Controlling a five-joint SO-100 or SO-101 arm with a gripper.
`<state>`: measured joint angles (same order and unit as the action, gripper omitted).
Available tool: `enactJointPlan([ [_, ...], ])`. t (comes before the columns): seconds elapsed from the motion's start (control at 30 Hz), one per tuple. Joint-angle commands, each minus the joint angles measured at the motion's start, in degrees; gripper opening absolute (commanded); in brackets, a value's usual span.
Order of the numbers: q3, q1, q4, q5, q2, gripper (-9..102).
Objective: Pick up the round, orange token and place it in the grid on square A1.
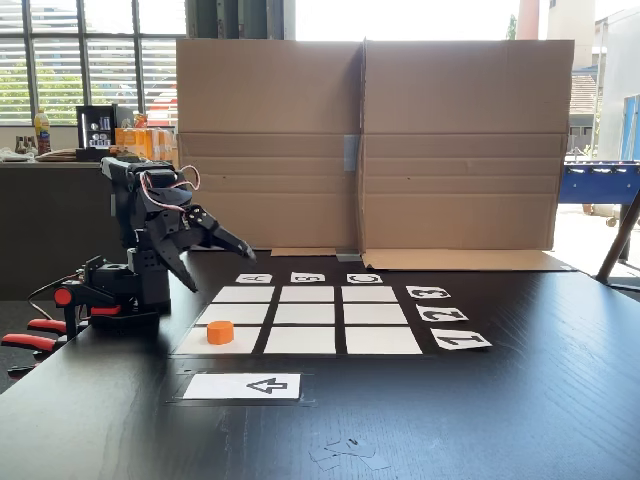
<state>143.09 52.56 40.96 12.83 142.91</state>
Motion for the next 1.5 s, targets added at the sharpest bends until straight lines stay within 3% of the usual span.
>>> enactJointPlan([
  [0.0, -5.2, 3.7, -0.5, -0.4, 4.7, 42],
  [0.5, -6.4, 23.0, 0.4, -4.3, 23.8, 43],
  [0.67, -3.8, 30.0, 4.9, -4.7, 31.6, 43],
  [1.07, 11.3, 39.2, 5.1, -6.3, 40.7, 35],
  [1.47, 27.2, 41.2, 5.3, -6.4, 43.9, 16],
])
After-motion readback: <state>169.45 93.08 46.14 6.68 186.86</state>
